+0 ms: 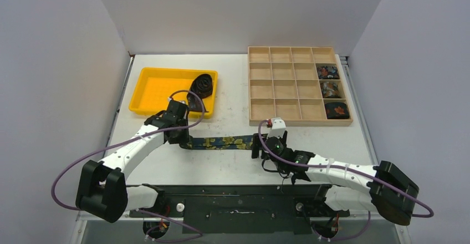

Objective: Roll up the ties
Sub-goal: Roll the tie at the center of the board.

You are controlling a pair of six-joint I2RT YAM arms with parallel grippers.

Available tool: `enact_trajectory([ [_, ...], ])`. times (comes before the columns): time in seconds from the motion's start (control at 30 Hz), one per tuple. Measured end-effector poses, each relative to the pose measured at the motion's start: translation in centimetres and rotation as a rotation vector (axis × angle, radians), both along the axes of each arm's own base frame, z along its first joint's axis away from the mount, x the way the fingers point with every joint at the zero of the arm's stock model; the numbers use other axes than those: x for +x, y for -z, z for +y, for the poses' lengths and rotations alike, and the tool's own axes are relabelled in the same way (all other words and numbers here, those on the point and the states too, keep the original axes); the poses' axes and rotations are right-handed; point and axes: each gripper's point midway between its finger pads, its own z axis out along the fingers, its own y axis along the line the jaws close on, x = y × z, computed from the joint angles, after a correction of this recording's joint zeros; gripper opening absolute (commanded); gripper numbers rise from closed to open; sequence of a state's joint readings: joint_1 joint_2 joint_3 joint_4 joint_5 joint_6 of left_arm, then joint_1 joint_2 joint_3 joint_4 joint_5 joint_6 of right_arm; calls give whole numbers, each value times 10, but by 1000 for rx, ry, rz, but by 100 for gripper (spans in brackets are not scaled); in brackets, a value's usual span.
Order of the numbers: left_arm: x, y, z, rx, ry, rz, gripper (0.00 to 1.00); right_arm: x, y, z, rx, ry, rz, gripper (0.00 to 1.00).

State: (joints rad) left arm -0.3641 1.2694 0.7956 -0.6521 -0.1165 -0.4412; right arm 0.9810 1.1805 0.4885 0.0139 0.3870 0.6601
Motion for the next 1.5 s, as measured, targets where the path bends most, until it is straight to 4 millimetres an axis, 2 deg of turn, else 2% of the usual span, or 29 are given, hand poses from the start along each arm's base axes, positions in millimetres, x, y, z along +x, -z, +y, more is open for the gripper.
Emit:
enact_trajectory([
  [0.07, 1, -6, 6, 64, -10, -16, 0, -4, 3, -15, -15, 36, -1, 77],
  [0.17, 2, -13, 11, 155, -18, -34, 0, -5, -4, -26, -1, 73, -19, 78],
  [0.33, 6, -12, 16, 315, -25, -2, 0, -4, -16, -31, 29, 106, -43, 78],
  [0.6, 14, 2, 28, 572, -36, 83, 0, -8, -20, -37, 39, 120, -37, 78],
  [0.77, 19, 1, 34, 706, -38, 97, 0, -9, -24, -38, 55, 123, -43, 79],
  [1.0, 23, 4, 24, 857, 13, 99, 0, -10, -21, -43, 46, 127, -42, 79],
  [1.1, 22, 13, 16, 899, 47, 103, 9, -11, -20, -43, 45, 127, -41, 79],
  [1.2, 19, 20, 13, 924, 69, 113, 30, -10, -20, -43, 45, 128, -40, 79],
  [1.3, 18, 25, 12, 946, 83, 121, 39, -10, -20, -44, 43, 131, -40, 79],
  [1.4, 15, 29, 8, 961, 103, 126, 53, -10, -19, -45, 40, 131, -38, 80],
  [1.5, 13, 28, 5, 972, 120, 121, 61, -10, -19, -45, 38, 130, -38, 80],
])
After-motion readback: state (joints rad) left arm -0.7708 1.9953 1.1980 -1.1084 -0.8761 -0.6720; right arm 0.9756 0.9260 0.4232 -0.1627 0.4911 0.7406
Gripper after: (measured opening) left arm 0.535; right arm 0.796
